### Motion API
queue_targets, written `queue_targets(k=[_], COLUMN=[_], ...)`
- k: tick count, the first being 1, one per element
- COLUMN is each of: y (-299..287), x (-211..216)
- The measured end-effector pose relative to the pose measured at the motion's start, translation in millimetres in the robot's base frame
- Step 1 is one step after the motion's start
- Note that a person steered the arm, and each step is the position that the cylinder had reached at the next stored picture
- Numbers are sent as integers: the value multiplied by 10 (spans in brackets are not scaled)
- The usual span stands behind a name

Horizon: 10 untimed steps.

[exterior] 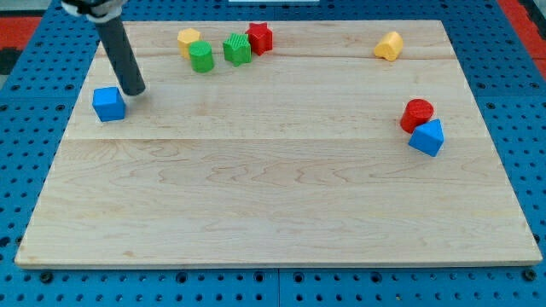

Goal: Place the green circle diagonally to the green star

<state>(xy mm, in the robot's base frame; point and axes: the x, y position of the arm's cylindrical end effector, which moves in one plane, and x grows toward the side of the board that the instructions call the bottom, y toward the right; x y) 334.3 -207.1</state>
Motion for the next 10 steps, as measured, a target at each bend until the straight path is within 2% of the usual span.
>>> queue_targets(k=[1, 2, 3, 5, 7, 9, 10], y=[10, 340, 1040, 1902, 1877, 2748, 2820], x=[-436, -645, -649, -395, -159, -154, -154])
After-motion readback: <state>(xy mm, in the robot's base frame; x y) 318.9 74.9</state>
